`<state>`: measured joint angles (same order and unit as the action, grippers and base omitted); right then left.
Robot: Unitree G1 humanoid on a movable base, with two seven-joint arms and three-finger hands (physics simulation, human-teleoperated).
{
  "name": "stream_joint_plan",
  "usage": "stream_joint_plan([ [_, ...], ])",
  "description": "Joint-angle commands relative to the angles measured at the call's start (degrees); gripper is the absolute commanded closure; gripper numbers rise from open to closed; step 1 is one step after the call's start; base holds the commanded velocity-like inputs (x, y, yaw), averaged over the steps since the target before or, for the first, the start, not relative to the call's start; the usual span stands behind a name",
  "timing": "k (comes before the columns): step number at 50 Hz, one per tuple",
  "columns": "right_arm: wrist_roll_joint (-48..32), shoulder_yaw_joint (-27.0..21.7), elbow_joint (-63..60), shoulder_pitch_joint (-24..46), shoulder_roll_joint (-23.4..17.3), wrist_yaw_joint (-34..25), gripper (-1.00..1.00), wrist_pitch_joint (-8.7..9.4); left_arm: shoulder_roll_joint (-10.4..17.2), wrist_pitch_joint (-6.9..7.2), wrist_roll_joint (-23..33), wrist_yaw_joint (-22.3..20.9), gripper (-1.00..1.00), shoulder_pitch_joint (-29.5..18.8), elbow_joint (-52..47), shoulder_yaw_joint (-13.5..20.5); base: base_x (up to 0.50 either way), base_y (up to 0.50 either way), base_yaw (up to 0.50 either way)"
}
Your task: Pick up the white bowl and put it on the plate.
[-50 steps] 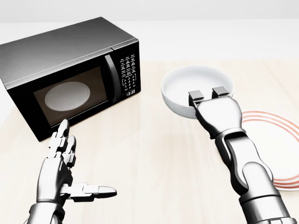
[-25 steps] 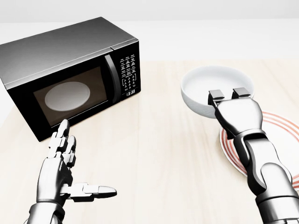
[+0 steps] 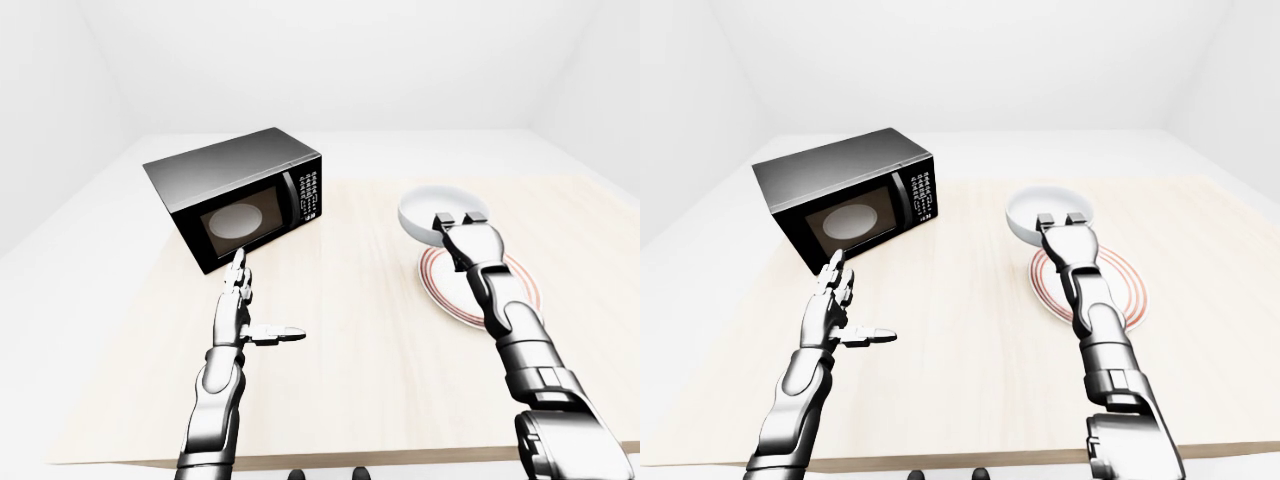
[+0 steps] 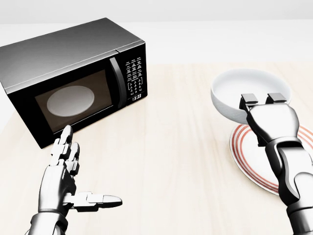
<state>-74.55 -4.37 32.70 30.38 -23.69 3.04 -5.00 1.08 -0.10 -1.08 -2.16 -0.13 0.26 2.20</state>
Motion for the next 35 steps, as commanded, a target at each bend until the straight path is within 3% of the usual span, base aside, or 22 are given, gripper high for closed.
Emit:
stream_joint_plan([
  [1, 8.1, -1.9, 1.4, -0.3, -2.4, 1.9, 1.00, 0.00, 0.0, 0.00, 0.0, 0.0, -1.00, 0.0, 0.0, 0.0, 0.00, 0.00, 0.00],
  [35, 10.6, -2.5, 8.6, -0.5, -5.9, 6.1, 1.00, 0.00, 0.0, 0.00, 0.0, 0.0, -1.00, 0.0, 0.0, 0.0, 0.00, 0.00, 0.00],
])
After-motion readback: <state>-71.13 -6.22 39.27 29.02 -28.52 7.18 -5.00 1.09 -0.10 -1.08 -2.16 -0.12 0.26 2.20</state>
